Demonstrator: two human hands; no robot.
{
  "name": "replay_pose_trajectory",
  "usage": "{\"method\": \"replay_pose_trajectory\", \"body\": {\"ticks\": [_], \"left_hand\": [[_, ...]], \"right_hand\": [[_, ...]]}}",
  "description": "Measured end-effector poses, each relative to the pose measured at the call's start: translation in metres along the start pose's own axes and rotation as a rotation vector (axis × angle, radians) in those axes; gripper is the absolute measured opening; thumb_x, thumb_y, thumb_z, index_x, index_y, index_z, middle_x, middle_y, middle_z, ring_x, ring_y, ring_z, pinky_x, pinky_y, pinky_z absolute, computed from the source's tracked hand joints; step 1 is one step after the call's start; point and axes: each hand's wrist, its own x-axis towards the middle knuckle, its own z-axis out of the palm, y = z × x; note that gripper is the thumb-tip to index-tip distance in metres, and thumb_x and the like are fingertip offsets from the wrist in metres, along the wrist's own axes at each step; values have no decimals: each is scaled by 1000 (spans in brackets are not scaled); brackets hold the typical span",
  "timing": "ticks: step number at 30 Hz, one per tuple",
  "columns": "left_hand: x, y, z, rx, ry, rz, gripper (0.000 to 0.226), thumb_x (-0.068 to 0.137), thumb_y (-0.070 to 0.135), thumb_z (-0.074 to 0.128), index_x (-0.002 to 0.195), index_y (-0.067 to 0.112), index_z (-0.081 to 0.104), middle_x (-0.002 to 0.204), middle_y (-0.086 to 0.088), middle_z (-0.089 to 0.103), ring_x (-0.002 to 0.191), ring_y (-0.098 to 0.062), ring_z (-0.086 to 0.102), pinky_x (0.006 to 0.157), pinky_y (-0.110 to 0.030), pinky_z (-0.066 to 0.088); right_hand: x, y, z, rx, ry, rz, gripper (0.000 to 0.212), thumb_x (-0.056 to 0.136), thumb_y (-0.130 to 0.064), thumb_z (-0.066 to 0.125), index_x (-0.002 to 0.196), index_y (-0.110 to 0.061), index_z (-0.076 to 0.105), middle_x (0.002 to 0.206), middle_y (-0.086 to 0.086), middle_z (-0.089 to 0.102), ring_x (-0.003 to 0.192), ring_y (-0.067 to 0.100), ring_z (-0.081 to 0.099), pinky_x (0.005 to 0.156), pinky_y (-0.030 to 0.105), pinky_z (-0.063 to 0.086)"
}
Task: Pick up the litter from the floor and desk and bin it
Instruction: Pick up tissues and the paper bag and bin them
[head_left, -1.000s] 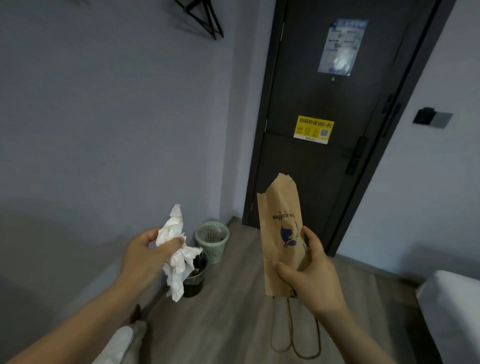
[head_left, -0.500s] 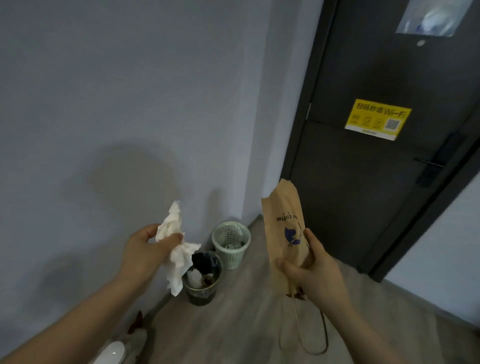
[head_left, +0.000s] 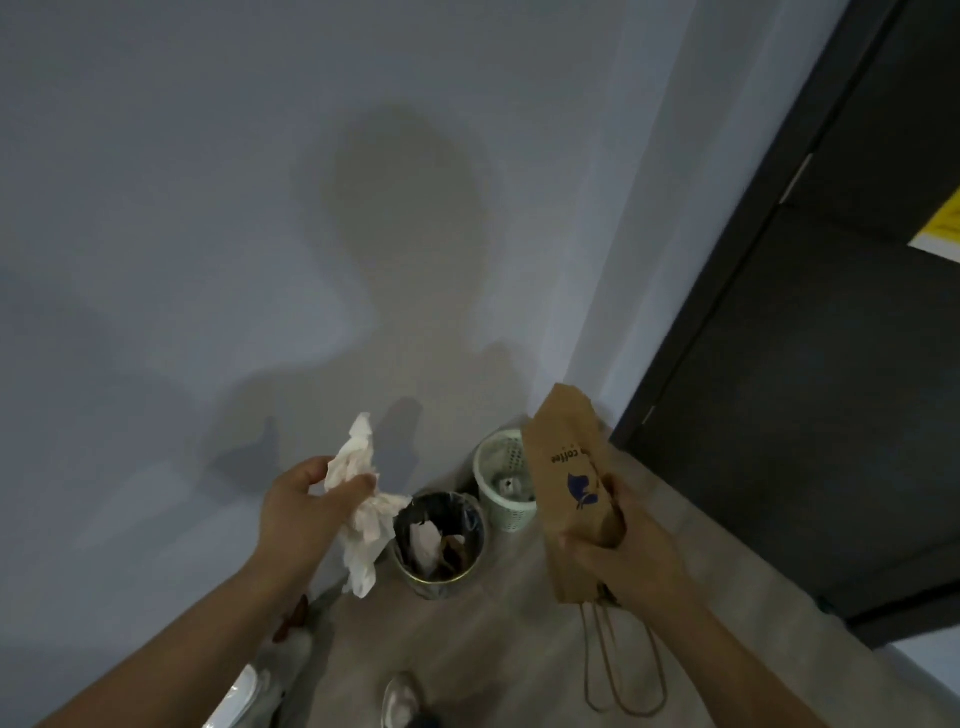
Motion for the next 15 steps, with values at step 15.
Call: {"method": "replay_pose_trajectory", "body": {"ticks": [15], "left_hand": [[192, -107, 76, 250, -51, -263, 18, 78, 22, 75, 74, 6, 67, 69, -18, 66, 61, -25, 61, 57, -35, 47]], "right_hand": [[211, 25, 141, -275, -329, 236, 84, 75, -45, 70, 145, -31, 26, 116, -10, 61, 103, 15, 61, 78, 27, 48]]}}
